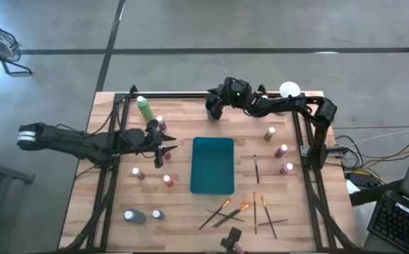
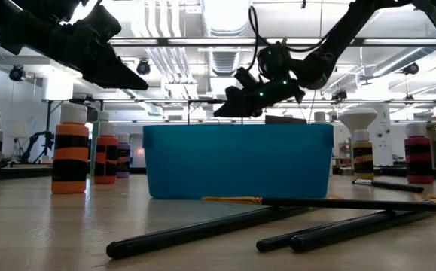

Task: Pick & Place Paint Supplies
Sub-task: Put the gold paint brush into the green cup

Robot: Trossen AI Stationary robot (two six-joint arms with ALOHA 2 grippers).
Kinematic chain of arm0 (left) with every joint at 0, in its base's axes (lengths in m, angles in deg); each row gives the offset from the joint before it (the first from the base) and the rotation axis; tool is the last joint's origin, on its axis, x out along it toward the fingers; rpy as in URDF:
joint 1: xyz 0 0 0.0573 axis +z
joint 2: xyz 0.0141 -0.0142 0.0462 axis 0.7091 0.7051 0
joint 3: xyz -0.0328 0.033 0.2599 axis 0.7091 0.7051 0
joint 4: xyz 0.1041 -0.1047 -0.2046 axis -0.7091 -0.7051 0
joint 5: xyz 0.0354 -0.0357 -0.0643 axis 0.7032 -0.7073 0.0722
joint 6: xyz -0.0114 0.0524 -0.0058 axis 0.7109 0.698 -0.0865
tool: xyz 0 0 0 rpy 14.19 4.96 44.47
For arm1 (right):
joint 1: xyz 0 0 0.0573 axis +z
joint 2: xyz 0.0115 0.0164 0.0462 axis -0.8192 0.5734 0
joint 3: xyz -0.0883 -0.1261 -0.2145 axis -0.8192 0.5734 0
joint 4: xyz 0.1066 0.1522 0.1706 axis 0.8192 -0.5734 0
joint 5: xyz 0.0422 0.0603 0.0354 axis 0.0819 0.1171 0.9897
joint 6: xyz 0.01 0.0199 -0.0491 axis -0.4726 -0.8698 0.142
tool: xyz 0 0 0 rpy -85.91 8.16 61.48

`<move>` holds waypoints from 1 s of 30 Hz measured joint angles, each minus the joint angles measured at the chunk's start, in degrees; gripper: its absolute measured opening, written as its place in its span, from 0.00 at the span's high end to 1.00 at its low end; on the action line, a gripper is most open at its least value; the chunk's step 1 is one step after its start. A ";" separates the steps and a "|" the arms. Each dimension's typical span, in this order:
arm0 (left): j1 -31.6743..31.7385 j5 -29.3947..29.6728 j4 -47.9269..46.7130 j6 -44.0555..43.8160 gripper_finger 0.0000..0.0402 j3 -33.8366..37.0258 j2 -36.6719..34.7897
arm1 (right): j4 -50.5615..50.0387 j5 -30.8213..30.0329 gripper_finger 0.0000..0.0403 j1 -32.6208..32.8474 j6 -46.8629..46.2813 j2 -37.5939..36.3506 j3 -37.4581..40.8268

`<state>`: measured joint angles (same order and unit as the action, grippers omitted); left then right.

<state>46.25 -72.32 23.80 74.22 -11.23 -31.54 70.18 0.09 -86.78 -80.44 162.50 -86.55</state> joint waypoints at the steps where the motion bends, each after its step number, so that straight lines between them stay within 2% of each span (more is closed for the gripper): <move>1: 0.01 0.01 0.01 0.00 0.64 0.00 0.00 | -0.04 0.00 0.55 0.00 0.03 0.00 -0.08; 9: 0.02 0.00 0.02 0.00 0.64 0.00 0.00 | -0.43 -0.02 0.47 0.00 0.26 -0.70 -0.56; 20: 0.02 0.02 0.02 0.00 0.64 0.00 0.00 | -4.56 -0.18 0.41 0.02 1.09 -5.89 -0.61; 30: 0.02 0.01 0.00 0.00 0.64 0.00 0.00 | -6.51 -0.01 0.42 0.11 0.93 -8.68 -0.61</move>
<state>46.27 -72.31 23.80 74.22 -11.23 -31.54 63.67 0.09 -86.67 -79.51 153.82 -87.16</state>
